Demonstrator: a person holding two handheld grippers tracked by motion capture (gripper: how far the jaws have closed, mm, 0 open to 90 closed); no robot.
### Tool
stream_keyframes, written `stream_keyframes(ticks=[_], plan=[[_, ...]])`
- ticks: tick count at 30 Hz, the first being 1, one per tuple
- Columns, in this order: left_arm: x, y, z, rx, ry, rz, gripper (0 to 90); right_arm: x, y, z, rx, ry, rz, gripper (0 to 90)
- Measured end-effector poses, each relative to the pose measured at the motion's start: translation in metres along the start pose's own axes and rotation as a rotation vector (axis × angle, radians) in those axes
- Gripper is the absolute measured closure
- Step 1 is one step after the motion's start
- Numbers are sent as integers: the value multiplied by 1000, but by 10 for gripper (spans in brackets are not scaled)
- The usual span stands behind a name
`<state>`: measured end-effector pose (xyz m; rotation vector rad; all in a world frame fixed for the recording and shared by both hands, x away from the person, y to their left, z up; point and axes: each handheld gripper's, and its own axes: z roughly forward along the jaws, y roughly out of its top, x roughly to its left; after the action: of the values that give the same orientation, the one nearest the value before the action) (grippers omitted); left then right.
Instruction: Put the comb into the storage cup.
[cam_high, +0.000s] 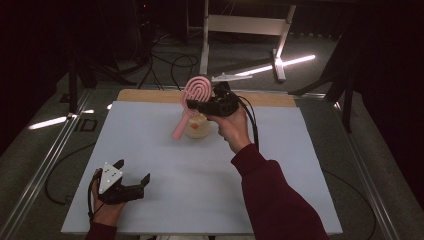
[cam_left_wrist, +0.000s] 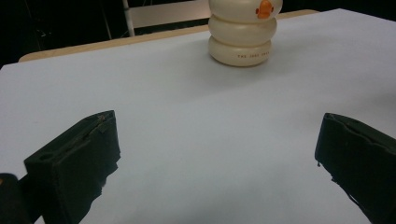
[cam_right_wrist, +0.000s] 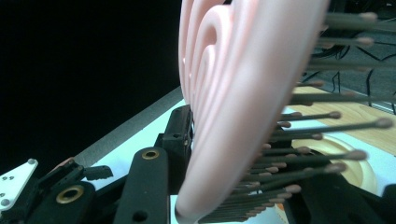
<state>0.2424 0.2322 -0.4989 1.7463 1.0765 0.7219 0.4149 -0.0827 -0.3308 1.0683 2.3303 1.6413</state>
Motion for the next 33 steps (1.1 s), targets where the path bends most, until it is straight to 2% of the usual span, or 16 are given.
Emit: stream_keyframes(ticks=[18, 33], plan=[[0, 0, 0, 2, 0, -2, 5, -8, 7, 3, 2, -45, -8, 638], [1, 0, 0, 1, 1, -3, 5, -20, 10, 10, -12, -92, 18, 638]])
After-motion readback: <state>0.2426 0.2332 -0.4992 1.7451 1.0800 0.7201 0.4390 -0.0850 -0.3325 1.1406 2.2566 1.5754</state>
